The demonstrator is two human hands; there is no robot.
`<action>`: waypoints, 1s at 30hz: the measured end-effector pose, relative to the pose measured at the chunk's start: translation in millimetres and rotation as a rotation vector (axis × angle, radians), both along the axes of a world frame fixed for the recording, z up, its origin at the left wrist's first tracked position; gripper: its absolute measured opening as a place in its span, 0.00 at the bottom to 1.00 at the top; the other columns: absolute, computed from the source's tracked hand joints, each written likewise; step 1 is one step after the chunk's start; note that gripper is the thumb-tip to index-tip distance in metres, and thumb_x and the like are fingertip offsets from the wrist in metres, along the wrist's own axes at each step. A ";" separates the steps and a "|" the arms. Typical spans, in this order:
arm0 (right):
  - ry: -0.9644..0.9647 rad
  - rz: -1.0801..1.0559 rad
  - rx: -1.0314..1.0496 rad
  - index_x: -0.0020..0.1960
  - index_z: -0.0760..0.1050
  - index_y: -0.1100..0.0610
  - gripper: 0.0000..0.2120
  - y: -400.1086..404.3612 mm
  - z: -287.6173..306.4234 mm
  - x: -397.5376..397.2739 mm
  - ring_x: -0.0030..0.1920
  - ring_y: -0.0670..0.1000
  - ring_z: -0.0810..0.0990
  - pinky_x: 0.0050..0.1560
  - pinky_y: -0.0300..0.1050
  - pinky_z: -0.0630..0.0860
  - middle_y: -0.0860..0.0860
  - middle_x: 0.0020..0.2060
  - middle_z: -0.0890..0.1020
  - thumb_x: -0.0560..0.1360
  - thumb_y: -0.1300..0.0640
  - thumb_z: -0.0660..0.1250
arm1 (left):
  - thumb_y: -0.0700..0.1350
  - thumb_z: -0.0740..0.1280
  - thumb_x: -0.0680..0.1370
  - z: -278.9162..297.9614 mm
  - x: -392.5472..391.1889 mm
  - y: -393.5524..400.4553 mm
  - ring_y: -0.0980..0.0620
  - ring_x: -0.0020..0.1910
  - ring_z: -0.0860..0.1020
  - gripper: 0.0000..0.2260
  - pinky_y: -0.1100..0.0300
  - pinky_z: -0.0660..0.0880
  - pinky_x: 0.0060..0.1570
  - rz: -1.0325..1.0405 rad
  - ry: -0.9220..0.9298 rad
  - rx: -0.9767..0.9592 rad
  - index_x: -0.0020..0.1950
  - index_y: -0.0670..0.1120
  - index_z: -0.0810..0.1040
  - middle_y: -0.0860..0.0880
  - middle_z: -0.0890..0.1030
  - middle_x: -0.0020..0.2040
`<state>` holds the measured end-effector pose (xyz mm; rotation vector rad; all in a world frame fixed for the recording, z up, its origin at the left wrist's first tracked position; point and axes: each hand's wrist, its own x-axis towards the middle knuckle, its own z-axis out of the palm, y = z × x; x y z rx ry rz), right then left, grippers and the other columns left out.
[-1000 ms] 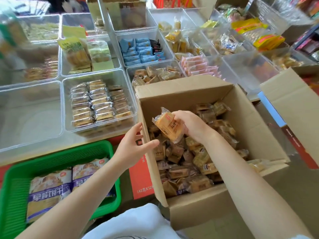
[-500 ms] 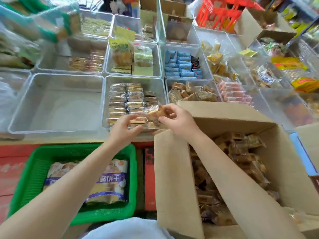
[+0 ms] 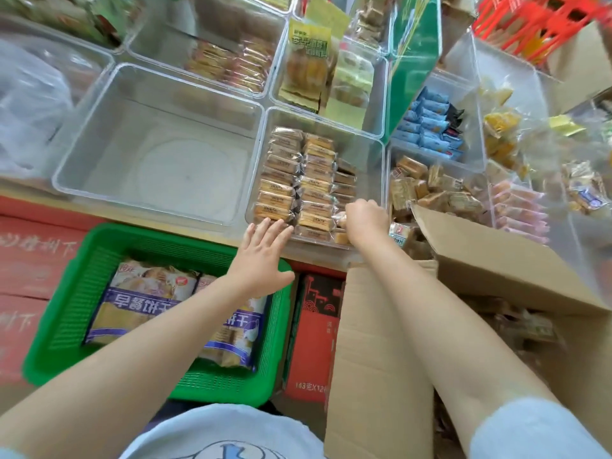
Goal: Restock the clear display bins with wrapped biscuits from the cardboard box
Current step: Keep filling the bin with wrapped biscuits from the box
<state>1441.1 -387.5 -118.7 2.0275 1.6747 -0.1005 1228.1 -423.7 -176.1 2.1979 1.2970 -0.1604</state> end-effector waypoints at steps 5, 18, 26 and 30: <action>0.134 -0.089 -0.036 0.56 0.78 0.57 0.12 0.2 -10.0 2.2 0.55 0.58 0.74 0.52 0.50 0.74 0.57 0.62 0.71 0.78 0.69 0.63 | 0.60 0.62 0.78 2.5 1.3 1.6 0.49 0.80 0.34 0.40 0.49 0.30 0.75 0.009 0.005 -0.037 0.83 0.54 0.42 0.50 0.40 0.83; 0.190 -0.020 -0.207 0.62 0.75 0.57 0.12 -10.8 9.5 -9.3 0.60 0.58 0.78 0.62 0.53 0.71 0.55 0.59 0.80 0.80 0.63 0.60 | 0.59 0.63 0.78 1.4 1.0 5.0 0.51 0.81 0.36 0.39 0.51 0.30 0.75 0.021 -0.008 -0.035 0.83 0.55 0.44 0.52 0.42 0.83; 0.656 -0.031 1.033 0.47 0.81 0.59 0.11 -100.5 104.5 32.4 0.40 0.49 0.76 0.43 0.41 0.71 0.51 0.41 0.81 0.78 0.60 0.60 | 0.46 0.63 0.82 91.9 63.8 -20.5 0.52 0.56 0.78 0.12 0.51 0.77 0.58 0.314 -0.509 -0.111 0.62 0.47 0.81 0.50 0.82 0.57; 0.658 -0.358 1.099 0.45 0.80 0.59 0.09 -177.9 109.4 83.7 0.36 0.45 0.73 0.39 0.27 0.66 0.51 0.38 0.82 0.78 0.62 0.61 | 0.47 0.64 0.81 152.1 126.3 -78.2 0.58 0.51 0.76 0.08 0.59 0.74 0.52 -0.063 -0.717 -0.054 0.54 0.51 0.83 0.57 0.80 0.51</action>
